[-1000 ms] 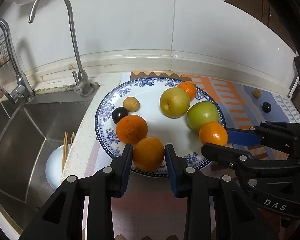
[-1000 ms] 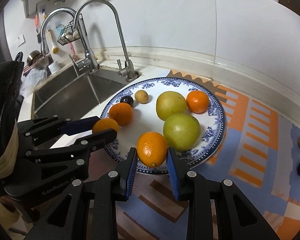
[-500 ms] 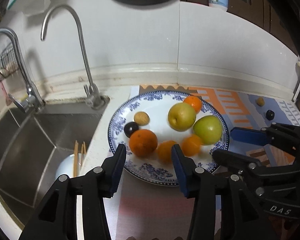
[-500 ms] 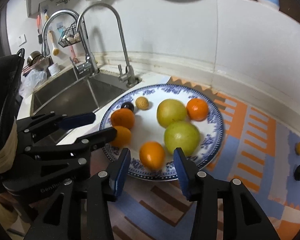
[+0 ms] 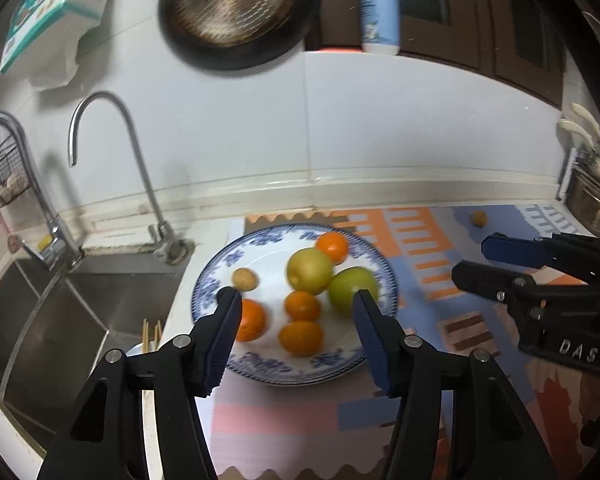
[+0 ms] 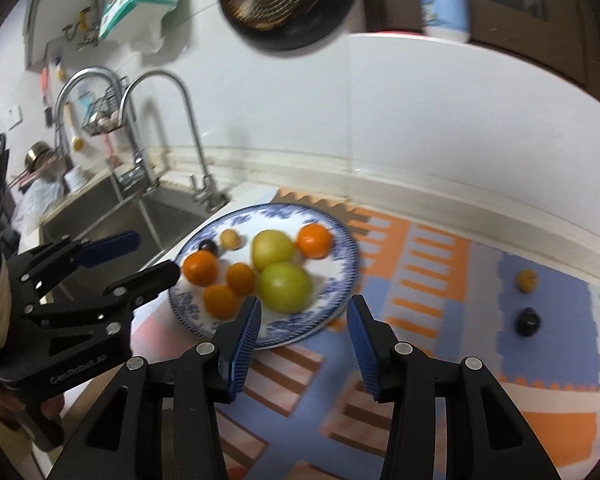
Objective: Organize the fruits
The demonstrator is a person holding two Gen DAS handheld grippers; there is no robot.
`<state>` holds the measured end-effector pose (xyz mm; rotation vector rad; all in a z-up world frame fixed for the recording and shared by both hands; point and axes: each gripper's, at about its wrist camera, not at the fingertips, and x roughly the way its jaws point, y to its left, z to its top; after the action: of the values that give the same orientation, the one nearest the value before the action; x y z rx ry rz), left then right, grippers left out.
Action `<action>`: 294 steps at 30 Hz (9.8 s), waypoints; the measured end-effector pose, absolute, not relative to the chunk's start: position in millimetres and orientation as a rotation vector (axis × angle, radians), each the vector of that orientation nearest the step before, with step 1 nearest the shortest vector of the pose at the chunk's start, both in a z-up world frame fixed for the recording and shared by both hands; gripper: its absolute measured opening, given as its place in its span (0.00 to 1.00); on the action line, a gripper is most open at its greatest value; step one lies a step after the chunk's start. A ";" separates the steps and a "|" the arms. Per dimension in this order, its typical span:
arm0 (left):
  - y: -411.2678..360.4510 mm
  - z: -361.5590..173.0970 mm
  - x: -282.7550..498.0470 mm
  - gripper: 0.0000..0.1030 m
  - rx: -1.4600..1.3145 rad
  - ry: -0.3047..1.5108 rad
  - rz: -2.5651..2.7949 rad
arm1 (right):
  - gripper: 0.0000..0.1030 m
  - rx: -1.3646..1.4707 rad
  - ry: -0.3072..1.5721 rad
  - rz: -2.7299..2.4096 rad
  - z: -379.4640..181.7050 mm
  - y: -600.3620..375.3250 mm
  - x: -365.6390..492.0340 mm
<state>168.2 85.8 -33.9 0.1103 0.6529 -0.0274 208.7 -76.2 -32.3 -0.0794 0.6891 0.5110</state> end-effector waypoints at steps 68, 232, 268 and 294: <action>-157.8 -99.5 404.0 0.33 0.691 0.830 -1.058 | 0.45 0.425 0.840 -0.198 -100.0 -237.9 310.1; 100.0 24.7 156.4 0.68 0.142 0.645 -0.058 | 0.69 -0.018 0.645 0.373 17.2 -75.0 217.5; 11.7 68.2 -36.7 1.00 0.129 0.452 -0.059 | 0.93 0.015 0.510 0.168 56.9 -193.9 -9.1; 7.1 71.7 -50.1 1.00 0.140 0.436 -0.050 | 0.93 0.000 0.495 0.155 60.6 -204.1 -28.0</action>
<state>-50.1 7.1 71.7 0.1401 0.4356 -0.0498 -28.0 -204.1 60.6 0.0002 0.4949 0.1550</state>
